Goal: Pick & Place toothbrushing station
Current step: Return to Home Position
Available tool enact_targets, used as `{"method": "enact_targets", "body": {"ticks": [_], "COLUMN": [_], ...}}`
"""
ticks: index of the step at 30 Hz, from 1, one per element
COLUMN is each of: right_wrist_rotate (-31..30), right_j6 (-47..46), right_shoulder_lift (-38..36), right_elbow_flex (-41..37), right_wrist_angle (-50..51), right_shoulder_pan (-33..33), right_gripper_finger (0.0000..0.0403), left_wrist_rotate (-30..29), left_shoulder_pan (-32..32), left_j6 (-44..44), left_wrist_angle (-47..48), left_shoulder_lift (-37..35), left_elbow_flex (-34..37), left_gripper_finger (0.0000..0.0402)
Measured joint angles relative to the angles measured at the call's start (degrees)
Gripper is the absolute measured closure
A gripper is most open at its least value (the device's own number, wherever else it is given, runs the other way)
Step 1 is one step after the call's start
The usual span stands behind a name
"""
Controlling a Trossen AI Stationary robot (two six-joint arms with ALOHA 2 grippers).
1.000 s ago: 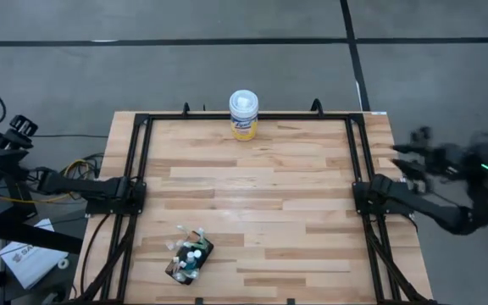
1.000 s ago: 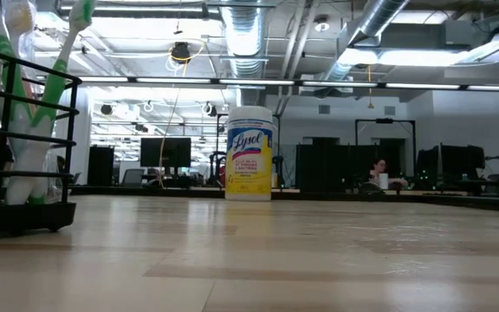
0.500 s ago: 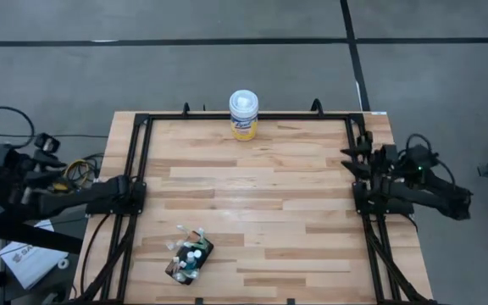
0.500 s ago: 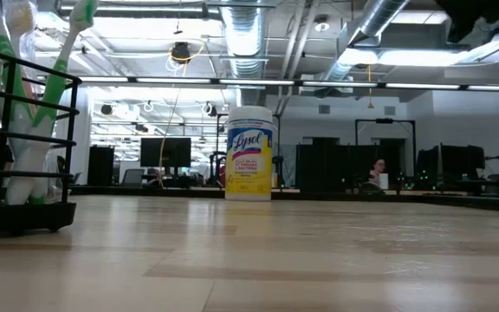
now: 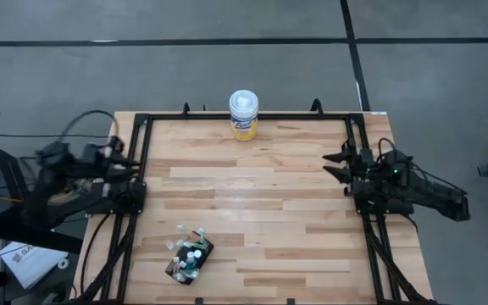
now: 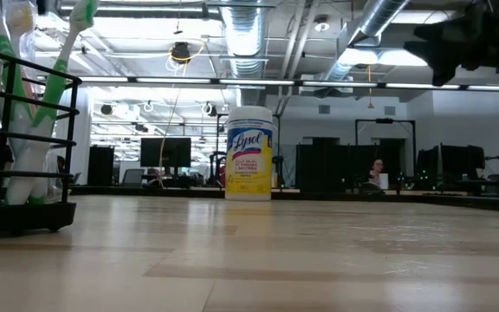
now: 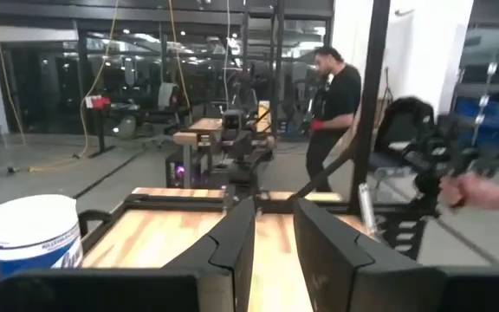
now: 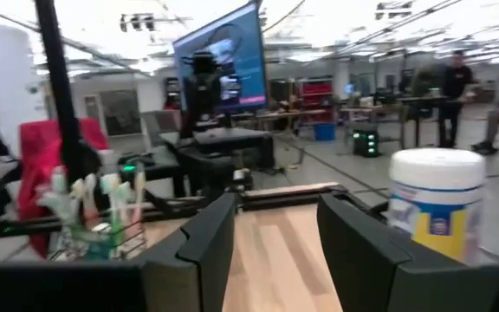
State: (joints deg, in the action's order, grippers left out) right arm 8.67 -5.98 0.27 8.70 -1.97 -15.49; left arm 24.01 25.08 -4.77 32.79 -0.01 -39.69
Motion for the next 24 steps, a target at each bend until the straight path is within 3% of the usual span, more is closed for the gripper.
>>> {"method": "enact_targets", "body": {"ticks": [8, 13, 16, 19, 24], "right_wrist_rotate": [0.3, 0.3, 0.2, 0.1, -1.2], "right_j6": [4.4, 2.1, 3.0, 5.7, 4.6], "right_shoulder_lift": [0.0, 0.0, 0.0, 0.0, 0.9], "right_elbow_flex": [-2.2, -7.4, -8.2, -8.2, -8.2], "right_wrist_angle": [-0.6, -1.9, -2.2, -1.3, 0.0], "right_shoulder_pan": [-1.2, -1.2, -1.2, -1.2, -1.2], "right_gripper_finger": [0.0246, 0.0246, 0.0246, 0.0246, 0.0246], "left_wrist_rotate": [-0.2, -1.0, -5.9, -13.2, -18.5], "left_shoulder_pan": [0.0, 0.0, 0.0, 0.0, 0.0], "left_j6": [-0.2, -0.3, -0.2, 0.2, 6.0], "left_wrist_angle": [-17.6, -30.8, -37.3, -36.7, -35.3], "left_shoulder_lift": [0.0, 0.0, 0.0, 0.0, 2.5], "left_elbow_flex": [18.9, 30.2, 35.4, 39.4, 39.3], "left_gripper_finger": [0.0323, 0.0323, 0.0323, 0.0323, 0.0320]}}
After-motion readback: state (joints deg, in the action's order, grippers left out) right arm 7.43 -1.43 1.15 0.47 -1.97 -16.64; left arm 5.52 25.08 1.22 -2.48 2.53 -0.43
